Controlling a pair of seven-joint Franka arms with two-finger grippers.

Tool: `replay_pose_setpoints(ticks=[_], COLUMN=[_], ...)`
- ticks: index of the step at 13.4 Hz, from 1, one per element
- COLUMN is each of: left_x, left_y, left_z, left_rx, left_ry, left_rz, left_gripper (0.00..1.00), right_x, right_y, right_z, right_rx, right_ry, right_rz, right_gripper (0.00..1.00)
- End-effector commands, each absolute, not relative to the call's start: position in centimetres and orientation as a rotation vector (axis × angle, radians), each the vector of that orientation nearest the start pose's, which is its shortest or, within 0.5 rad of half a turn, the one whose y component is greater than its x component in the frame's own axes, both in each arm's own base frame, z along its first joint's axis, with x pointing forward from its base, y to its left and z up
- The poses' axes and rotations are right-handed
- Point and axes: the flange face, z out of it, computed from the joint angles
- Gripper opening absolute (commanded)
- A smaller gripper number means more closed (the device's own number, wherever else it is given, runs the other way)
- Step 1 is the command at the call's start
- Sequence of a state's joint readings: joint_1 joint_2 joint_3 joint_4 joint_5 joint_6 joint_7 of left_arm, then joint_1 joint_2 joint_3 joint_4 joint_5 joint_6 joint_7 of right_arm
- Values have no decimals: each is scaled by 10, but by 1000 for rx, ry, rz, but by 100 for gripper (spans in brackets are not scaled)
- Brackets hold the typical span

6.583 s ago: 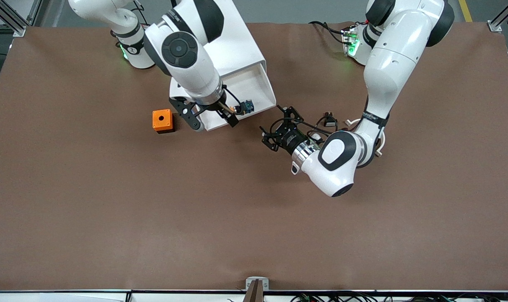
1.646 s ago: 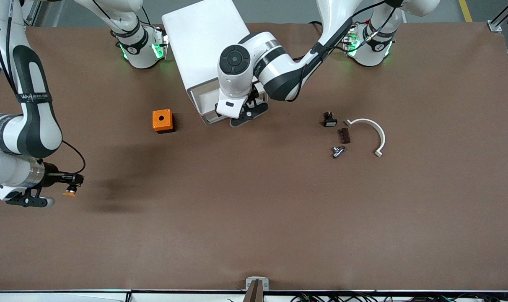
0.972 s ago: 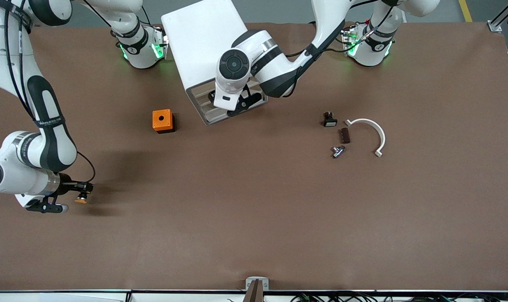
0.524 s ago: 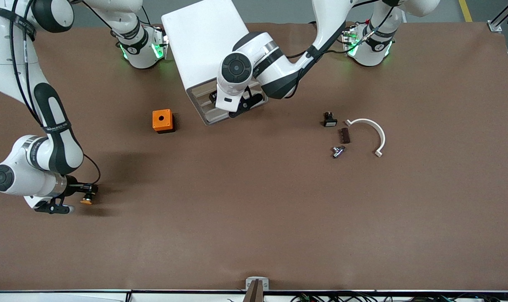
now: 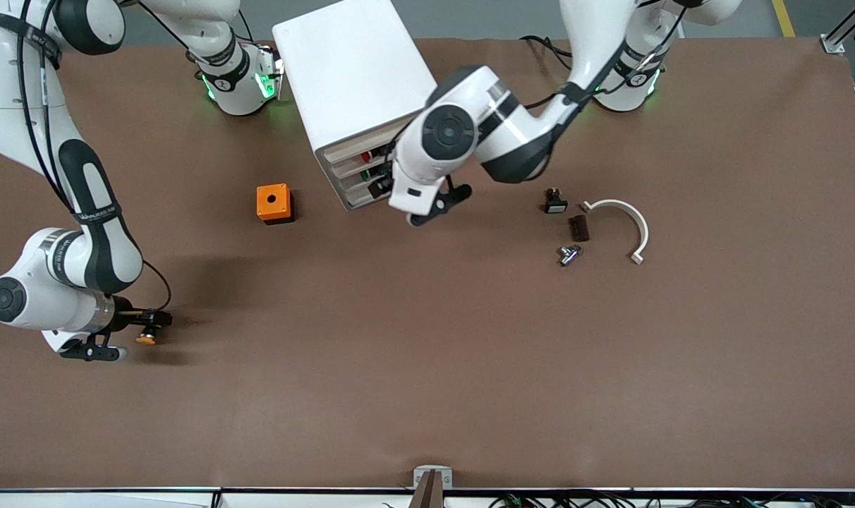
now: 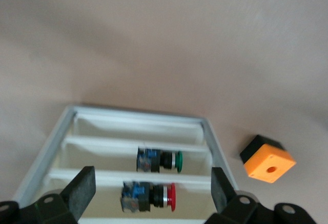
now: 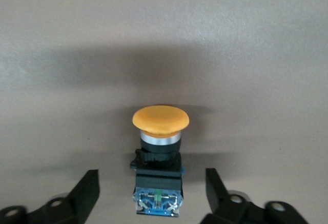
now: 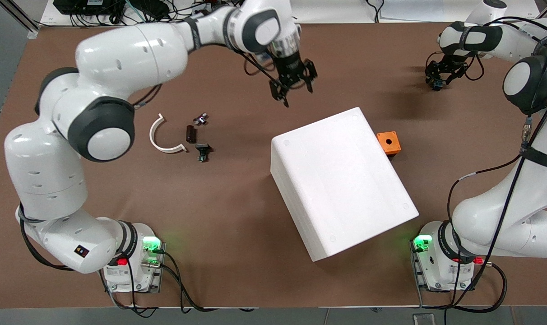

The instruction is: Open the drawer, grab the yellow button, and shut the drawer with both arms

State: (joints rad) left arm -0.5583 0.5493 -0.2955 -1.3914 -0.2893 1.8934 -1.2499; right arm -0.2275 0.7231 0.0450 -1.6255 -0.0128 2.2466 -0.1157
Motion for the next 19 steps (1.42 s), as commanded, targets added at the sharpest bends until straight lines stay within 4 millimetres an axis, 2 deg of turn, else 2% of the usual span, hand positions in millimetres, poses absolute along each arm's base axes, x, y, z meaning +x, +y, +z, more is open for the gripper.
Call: replay_pose_setpoints(ticks=[1, 3, 4, 6, 8, 10, 12, 13, 14, 16, 19], left_x=[510, 530, 540, 554, 562, 568, 577, 579, 583, 585, 578], left_y=[-456, -404, -375, -312, -254, -201, -149, -136, -119, -87, -72], left_z=[445, 477, 487, 497, 508, 521, 528, 529, 531, 544, 572], left_rx=[-3216, -3264, -3282, -3332, -3287, -3210, -3225, -3239, -3246, -3225, -3191], left_ry=[-717, -579, -527, -381, -352, -398, -301, -193, -159, -153, -130], left_rz=[623, 597, 577, 508, 384, 292, 293, 295, 282, 220, 105], left_gripper=[99, 99, 99, 99, 99, 99, 99, 99, 99, 99, 99], right_x=[674, 673, 670, 665, 659, 652, 641, 636, 630, 614, 590], right_y=[-114, -104, -98, -87, -80, -65, -49, -32, -23, -14, -8], right_z=[225, 256, 270, 297, 331, 373, 412, 434, 456, 498, 545], right_rx=[-3116, -3120, -3122, -3126, -3127, -3126, -3129, -3132, -3136, -3142, -3146], right_ry=[39, 31, 23, 6, 2, 6, 30, -6, -24, -30, -41], right_rz=[92, 88, 91, 83, 40, 25, 27, 6, -18, -53, -89], right_gripper=[100, 100, 100, 100, 100, 100, 100, 100, 100, 100, 100])
